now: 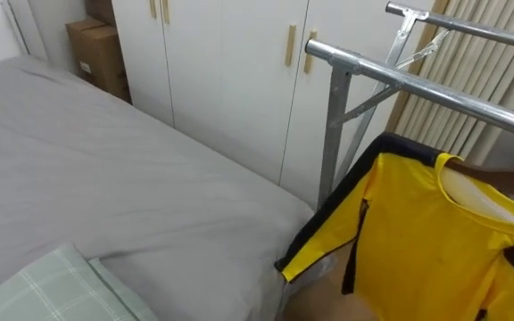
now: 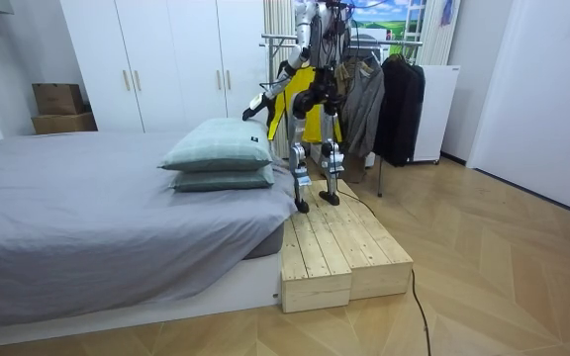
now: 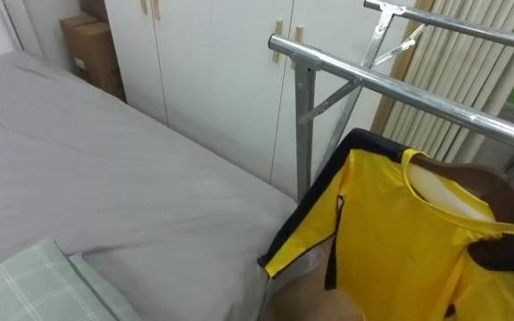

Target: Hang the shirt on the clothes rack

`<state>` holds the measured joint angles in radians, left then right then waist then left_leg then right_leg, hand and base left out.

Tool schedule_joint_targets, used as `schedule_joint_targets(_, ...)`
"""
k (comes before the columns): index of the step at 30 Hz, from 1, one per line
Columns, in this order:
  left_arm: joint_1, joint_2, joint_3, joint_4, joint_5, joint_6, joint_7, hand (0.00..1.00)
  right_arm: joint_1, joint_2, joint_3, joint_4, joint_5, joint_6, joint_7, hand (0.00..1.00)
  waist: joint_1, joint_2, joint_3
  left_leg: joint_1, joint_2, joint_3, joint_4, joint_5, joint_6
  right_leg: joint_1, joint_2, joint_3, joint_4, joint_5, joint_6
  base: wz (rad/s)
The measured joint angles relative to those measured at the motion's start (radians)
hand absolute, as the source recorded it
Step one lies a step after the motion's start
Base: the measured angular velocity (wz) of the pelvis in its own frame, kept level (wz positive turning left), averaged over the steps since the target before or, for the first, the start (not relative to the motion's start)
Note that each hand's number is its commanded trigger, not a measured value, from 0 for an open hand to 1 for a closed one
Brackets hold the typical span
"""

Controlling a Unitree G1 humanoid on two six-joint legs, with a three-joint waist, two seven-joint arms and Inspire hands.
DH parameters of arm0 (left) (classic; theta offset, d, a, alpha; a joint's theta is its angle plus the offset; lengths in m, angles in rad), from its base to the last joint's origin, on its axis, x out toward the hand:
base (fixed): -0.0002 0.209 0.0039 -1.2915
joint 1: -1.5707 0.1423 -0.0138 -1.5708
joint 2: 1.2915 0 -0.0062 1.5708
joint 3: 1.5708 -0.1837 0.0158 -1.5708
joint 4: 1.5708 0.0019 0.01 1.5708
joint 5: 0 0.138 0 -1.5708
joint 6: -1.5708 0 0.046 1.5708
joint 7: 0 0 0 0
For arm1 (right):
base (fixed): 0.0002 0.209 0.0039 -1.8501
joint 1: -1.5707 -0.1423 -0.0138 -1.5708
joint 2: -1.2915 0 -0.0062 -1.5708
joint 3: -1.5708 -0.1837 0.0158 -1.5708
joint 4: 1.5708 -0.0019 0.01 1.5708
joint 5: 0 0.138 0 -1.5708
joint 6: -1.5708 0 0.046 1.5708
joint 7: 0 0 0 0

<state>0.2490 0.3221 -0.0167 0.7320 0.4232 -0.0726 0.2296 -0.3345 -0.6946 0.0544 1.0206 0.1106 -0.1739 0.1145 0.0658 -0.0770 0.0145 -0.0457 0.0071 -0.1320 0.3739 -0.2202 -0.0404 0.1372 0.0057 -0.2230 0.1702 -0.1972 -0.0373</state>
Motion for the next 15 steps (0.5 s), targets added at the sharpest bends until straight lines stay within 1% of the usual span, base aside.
schedule_joint_targets(5,0.000,-0.001,0.001,0.000,0.001,0.000,0.001,0.00,0.000,0.007,0.000,0.000,-0.004,0.000,-0.005,0.00,0.000,0.000,-0.0003,0.002,0.001,0.003,0.001,0.000,0.000,0.000,-0.001,0.003,0.001,0.000,0.000,-0.01)
schedule_joint_targets(8,0.001,-0.001,0.001,0.000,0.000,0.000,0.001,0.00,0.003,0.029,-0.009,-0.012,-0.043,0.001,-0.011,0.00,-0.005,0.000,-0.0008,0.006,0.002,0.007,-0.002,0.000,0.000,0.000,0.000,0.004,0.002,0.000,0.000,-0.03)
schedule_joint_targets(10,0.001,-0.001,0.001,0.000,0.000,0.000,0.001,0.00,0.011,0.035,-0.009,-0.012,-0.055,0.002,-0.011,0.00,-0.005,-0.003,-0.0032,0.006,0.002,0.007,-0.004,0.000,0.000,0.000,0.000,0.003,0.002,0.000,0.000,0.00)
schedule_joint_targets(12,0.003,-0.001,0.001,0.003,0.000,0.000,0.001,0.00,0.012,0.038,-0.010,-0.013,-0.060,0.001,-0.011,0.00,-0.004,-0.001,-0.0024,0.006,0.002,0.008,-0.004,0.000,0.000,0.000,-0.001,0.003,0.002,0.000,0.000,0.00)
schedule_joint_targets(15,0.007,-0.002,-0.001,0.006,0.002,0.000,0.001,0.00,0.012,0.038,-0.010,-0.014,-0.059,0.001,-0.017,0.00,-0.004,-0.002,-0.0043,0.006,0.001,0.010,-0.014,0.000,0.000,-0.002,-0.002,0.003,0.000,0.000,0.000,0.00)
